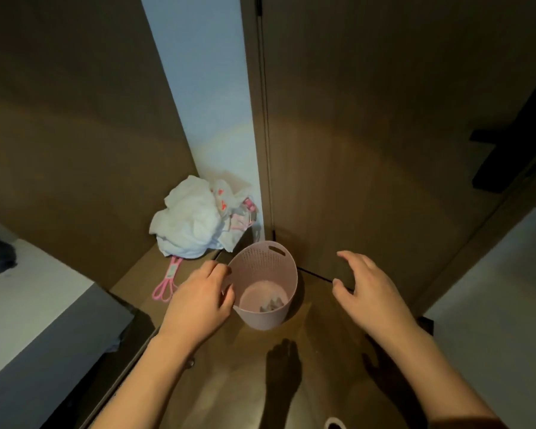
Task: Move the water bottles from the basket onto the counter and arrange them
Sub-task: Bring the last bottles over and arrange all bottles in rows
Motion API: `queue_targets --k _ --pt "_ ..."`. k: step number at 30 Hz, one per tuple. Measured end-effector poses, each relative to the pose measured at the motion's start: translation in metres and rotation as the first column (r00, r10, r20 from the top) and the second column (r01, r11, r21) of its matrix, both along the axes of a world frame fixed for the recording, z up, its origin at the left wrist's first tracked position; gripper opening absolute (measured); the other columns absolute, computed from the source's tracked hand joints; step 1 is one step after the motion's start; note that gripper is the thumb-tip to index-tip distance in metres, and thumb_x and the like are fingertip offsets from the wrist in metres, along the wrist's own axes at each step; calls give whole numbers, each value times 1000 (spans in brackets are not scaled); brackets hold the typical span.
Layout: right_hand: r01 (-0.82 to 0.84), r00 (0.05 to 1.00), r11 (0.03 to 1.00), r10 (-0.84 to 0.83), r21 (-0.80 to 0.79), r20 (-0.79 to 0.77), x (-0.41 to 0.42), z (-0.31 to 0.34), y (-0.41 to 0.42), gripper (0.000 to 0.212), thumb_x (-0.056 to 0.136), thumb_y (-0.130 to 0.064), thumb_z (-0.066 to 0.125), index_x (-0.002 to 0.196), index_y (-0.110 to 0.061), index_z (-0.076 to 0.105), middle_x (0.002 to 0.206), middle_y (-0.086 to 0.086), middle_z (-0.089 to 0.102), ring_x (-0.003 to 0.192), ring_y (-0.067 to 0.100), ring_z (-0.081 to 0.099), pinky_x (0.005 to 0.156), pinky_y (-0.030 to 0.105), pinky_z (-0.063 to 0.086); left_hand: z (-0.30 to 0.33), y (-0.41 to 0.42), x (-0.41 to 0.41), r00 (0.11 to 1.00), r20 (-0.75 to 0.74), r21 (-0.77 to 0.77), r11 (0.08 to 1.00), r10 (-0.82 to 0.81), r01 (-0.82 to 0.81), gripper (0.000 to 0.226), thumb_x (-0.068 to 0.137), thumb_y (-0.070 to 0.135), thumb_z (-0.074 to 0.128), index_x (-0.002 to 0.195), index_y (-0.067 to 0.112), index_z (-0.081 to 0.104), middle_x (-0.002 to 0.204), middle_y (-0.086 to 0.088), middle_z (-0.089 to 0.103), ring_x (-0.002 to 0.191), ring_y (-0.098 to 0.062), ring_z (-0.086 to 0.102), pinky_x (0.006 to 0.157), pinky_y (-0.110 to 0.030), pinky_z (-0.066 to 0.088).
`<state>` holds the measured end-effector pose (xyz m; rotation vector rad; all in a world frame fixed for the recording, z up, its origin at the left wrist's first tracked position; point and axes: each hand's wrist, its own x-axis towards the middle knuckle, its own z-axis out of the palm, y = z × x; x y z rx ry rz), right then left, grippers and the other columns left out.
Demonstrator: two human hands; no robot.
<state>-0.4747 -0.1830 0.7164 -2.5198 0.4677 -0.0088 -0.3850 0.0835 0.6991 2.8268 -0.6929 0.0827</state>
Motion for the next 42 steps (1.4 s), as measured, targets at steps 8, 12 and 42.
queue_targets --k 8,12,42 --pt "-314 946 950 311 -11 -89 184 -9 -43 56 96 -31 56 147 -27 36 150 -4 41 130 16 48 107 35 42 -21 -59 112 967 -78 -83 965 242 -248 35 93 37 52 123 20 57 119 -1 58 106 -20 59 84 -35 52" --pt "-388 914 920 376 -58 -152 266 -28 -54 57 92 -29 60 146 -24 42 147 -1 46 127 19 50 102 32 42 -58 -78 174 929 -191 -99 936 316 -339 36 93 38 51 124 19 55 116 -2 56 102 -22 60 80 -34 47" --pt "-919 190 383 638 93 -746 470 -767 -15 37 90 -42 47 124 -26 43 118 4 56 110 26 58 95 43 48 -722 -140 315 448 -678 472 812 583 -343 54 103 43 36 149 16 24 123 -13 61 108 -30 61 88 -40 50"
